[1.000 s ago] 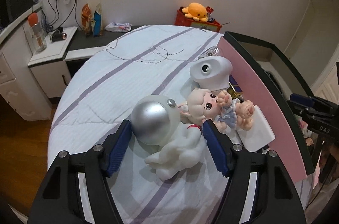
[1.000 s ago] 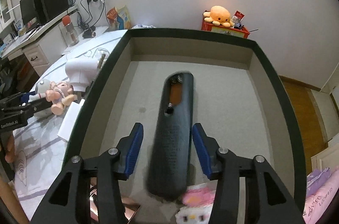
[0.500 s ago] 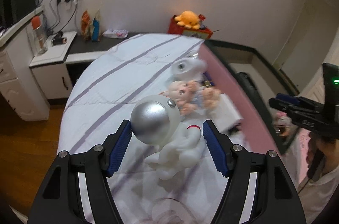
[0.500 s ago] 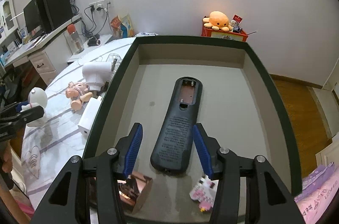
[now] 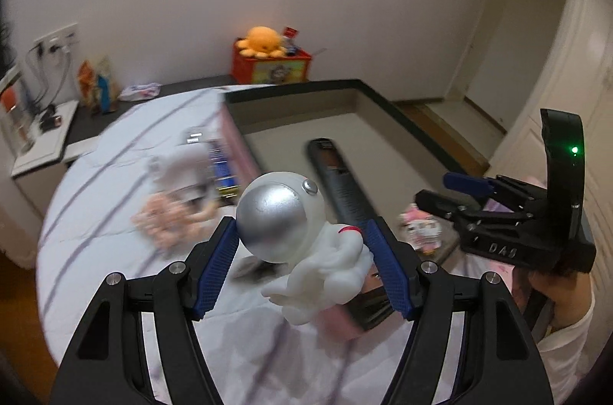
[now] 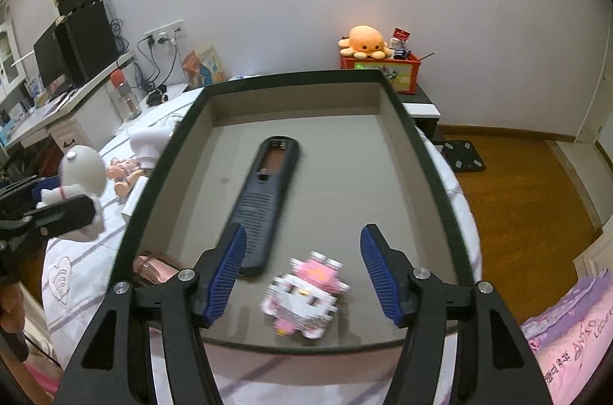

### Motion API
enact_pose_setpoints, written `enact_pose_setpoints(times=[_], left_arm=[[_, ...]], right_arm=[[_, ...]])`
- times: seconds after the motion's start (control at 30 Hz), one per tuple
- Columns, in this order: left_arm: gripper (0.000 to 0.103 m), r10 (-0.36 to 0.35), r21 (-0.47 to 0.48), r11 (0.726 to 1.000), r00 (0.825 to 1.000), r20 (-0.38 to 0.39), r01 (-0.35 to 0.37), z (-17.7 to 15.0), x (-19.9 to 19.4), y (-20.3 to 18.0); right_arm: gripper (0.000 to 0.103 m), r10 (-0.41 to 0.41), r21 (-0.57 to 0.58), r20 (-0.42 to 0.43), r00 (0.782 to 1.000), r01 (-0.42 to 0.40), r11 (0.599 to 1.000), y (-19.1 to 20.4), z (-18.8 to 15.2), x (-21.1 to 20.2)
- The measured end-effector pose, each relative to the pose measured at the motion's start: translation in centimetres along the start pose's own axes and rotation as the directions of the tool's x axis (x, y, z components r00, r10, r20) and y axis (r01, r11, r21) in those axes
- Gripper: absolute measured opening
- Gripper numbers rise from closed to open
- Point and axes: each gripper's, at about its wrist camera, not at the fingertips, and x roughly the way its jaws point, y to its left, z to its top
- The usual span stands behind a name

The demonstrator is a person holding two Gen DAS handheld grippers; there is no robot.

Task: Organize rigid objects
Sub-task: 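Lower the white astronaut figure into the pink box and open the left tool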

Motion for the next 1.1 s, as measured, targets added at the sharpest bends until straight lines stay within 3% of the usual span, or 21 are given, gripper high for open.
enact_pose_setpoints(times=[0.23, 0.57, 0.87, 1.1], left_arm=[[0.070, 0.015, 0.047, 0.999, 0.997, -0.076, -0.012, 1.0, 4.3, -4.0], [0.070, 0.125, 0.084, 0.990, 0.983, -0.137, -0.114, 1.0, 7.5, -4.9], [0.074, 0.106, 0.079, 0.992, 0.988, -0.113, -0.098, 1.0, 6.3, -4.8], [0.082, 0.128, 0.072, 0.990, 0.991, -0.038, -0.125, -0.5, 1.1, -3.4]], right_arm=[[0.070, 0.003, 0.022, 0.012, 1.000, -0.003, 1.000, -2.5, -0.5, 0.0], [0.070, 0.030, 0.026, -0.010, 1.000, -0.029, 0.999, -3.1, -0.9, 1.6], [0.070, 0.015, 0.018, -0.016, 1.000, -0.015, 1.000, -2.4, -1.1, 1.2], [0.070, 0.014, 0.002, 0.017, 1.000, -0.014, 1.000, -0.6, -1.0, -1.1]])
